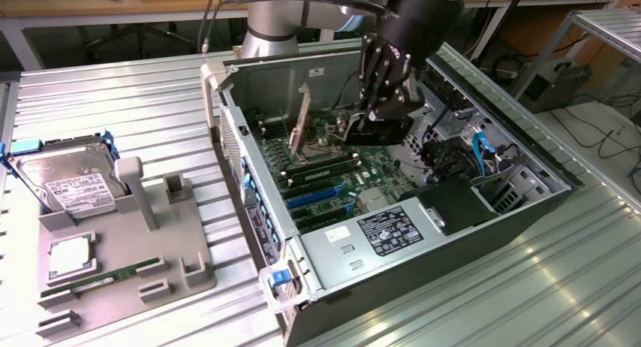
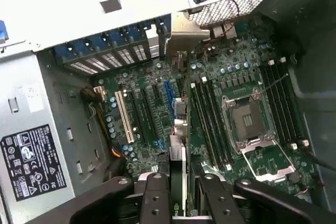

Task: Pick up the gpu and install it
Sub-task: 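Insert the gpu into the slot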

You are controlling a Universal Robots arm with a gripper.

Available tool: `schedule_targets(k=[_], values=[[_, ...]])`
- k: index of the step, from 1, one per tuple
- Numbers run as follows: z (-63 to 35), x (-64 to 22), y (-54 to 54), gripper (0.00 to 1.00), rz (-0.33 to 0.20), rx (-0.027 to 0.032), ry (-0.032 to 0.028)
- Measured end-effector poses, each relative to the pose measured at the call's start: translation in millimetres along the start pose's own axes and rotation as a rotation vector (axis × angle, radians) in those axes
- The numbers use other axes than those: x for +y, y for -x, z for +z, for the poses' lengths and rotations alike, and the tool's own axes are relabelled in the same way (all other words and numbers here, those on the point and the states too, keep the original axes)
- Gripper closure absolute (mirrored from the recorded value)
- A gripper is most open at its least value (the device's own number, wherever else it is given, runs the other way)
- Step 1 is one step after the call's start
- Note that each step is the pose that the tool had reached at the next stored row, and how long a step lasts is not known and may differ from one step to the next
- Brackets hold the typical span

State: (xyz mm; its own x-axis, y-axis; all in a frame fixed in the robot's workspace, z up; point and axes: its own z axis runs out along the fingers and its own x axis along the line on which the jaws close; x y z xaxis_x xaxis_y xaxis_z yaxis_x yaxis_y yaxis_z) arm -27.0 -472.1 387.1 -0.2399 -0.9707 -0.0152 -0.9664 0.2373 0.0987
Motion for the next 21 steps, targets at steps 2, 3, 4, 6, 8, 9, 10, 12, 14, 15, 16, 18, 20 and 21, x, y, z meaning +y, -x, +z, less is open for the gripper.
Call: schedule_targets(k=[2,3,4,6,8,9,10,12,14,15,16,18,20,21], values=[[4.3,-0.4,-0.1,0.74,-0.114,0.0077,0.0027],[5.5,-0.6,-0.1,0.74,-0.142,0.0100,0.0032],[6.7,-0.7,-0.1,0.74,-0.164,0.0118,0.0037],[8.7,-0.9,-0.1,0.74,-0.203,0.0143,0.0045],[11.2,-1.0,-0.2,0.74,-0.244,0.0152,0.0058],[11.9,-1.0,-0.3,0.74,-0.252,0.0144,0.0061],[12.6,-0.7,-0.3,0.74,-0.259,0.0132,0.0065],[14.6,-0.2,-0.5,0.74,-0.278,0.0103,0.0071],[16.2,0.4,-0.8,0.74,-0.291,0.0079,0.0075],[17.0,0.7,-0.9,0.74,-0.297,0.0067,0.0077],[18.0,1.2,-1.2,0.74,-0.302,0.0051,0.0078],[19.7,2.2,-1.7,0.74,-0.310,0.0019,0.0080],[22.1,3.4,-2.2,0.74,-0.320,-0.0019,0.0075],[22.9,3.9,-2.4,0.74,-0.321,-0.0024,0.0068]])
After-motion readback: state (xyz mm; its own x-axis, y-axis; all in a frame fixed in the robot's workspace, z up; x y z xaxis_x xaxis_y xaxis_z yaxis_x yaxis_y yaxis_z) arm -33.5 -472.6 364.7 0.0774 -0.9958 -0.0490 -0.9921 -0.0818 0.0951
